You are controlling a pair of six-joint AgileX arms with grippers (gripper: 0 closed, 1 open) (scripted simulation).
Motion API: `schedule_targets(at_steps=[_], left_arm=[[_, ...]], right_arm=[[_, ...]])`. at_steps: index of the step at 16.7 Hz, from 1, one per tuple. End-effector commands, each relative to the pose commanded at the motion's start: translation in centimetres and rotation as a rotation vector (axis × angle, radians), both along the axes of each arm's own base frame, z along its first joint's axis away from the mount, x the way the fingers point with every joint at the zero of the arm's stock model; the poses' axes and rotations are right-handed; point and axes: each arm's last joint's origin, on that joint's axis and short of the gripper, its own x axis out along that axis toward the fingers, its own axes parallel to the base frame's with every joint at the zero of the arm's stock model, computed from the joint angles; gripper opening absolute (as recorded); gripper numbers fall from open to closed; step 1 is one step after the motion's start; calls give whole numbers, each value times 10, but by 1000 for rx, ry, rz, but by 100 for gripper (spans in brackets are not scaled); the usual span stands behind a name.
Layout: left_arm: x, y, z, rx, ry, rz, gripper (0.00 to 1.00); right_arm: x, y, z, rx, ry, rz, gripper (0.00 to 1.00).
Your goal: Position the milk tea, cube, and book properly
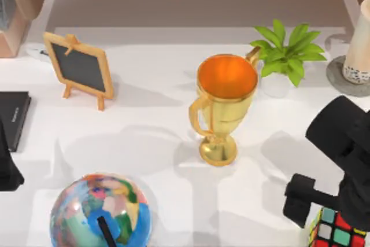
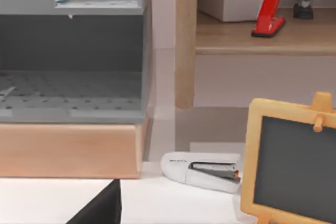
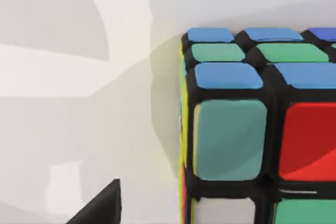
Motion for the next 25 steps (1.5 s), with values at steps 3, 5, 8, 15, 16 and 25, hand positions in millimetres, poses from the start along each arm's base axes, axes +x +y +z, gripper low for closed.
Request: schedule_targets(at_steps=[3,5,8,15,16,25], left_arm=[[0,0,0,0,0,0,100],[0,0,0,0,0,0,100],[0,0,0,0,0,0,100],[0,0,0,0,0,0,100],[0,0,0,0,0,0,100],[0,0,0,0,0,0,100]], right_arm=[[-2,-2,-14,-2,0,-1,100],[-2,-3,-15,-2,0,-1,100],[-2,-3,-15,-2,0,-1,92],[-2,-3,-15,-2,0,-1,40],[-2,-3,-15,-2,0,-1,32],[-2,-3,-15,-2,0,-1,0]])
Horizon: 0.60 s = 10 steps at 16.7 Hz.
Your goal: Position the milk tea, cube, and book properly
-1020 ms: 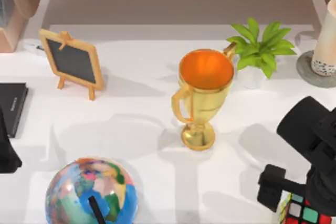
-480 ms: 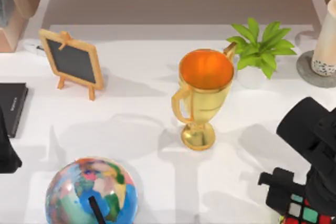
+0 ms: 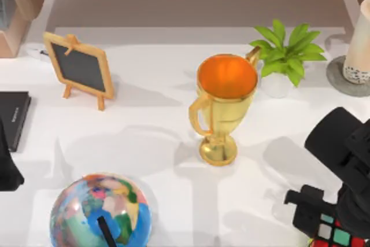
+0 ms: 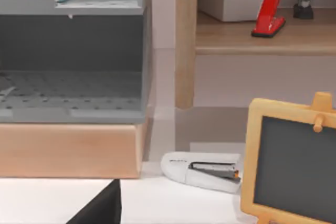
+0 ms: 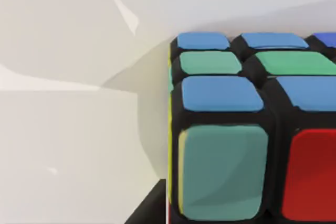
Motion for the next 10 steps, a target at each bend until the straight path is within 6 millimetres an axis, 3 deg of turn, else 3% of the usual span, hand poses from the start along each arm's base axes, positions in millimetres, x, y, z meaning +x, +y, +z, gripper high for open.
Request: schedule_targets(at_steps=[5,10], left_arm=[[0,0,0,0,0,0,100],[0,0,0,0,0,0,100]], right_arm=[[0,0,1,4,-3,-2,0],[1,2,24,14,-5,-3,0]])
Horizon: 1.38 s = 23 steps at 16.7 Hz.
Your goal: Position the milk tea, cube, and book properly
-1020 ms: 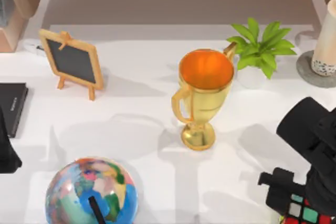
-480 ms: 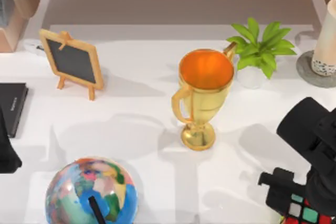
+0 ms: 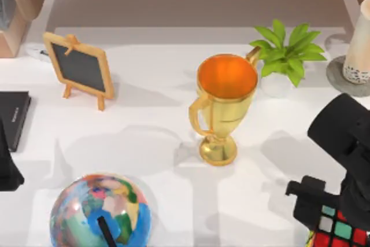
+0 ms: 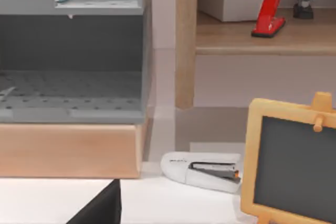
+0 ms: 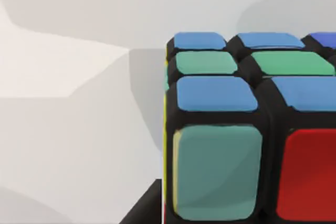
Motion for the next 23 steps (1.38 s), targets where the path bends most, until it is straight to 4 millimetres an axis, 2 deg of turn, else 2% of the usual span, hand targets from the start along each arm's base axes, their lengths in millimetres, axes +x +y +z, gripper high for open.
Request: schedule_targets(at_steps=[3,7,9,11,14,18,20,23], left_arm=[[0,0,0,0,0,0,100],[0,0,0,0,0,0,100],[0,0,0,0,0,0,100],[0,0,0,0,0,0,100],[0,0,0,0,0,0,100],[0,0,0,0,0,0,100],[0,0,0,0,0,0,100],[0,0,0,0,0,0,100]], right_arm=[[-1,-2,7,-12,2,1,0],[-1,-2,6,-13,3,0,0],[9,-2,11,1,-55,-9,0],[29,-2,24,27,-182,-16,0],[72,-3,55,60,-471,6,0],[130,-7,117,4,-935,115,0],[152,-9,149,-71,-1147,175,0],[173,-10,189,-204,-1386,245,0]])
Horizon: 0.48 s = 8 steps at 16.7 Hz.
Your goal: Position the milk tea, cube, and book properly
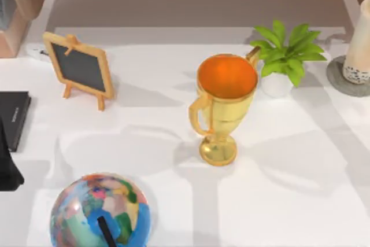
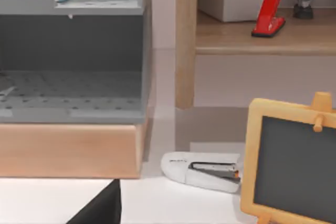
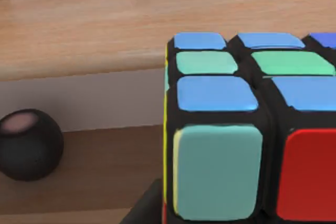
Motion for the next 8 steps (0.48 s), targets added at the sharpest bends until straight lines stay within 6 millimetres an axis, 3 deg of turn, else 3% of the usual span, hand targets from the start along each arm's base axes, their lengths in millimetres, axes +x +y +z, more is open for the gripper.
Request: schedule_targets(at_steps=[4,8], left_arm=[[0,0,0,0,0,0,100],[0,0,0,0,0,0,100]], right_arm=[[12,1,27,-92,-162,-14,0],[13,1,29,-100,-174,-15,0]])
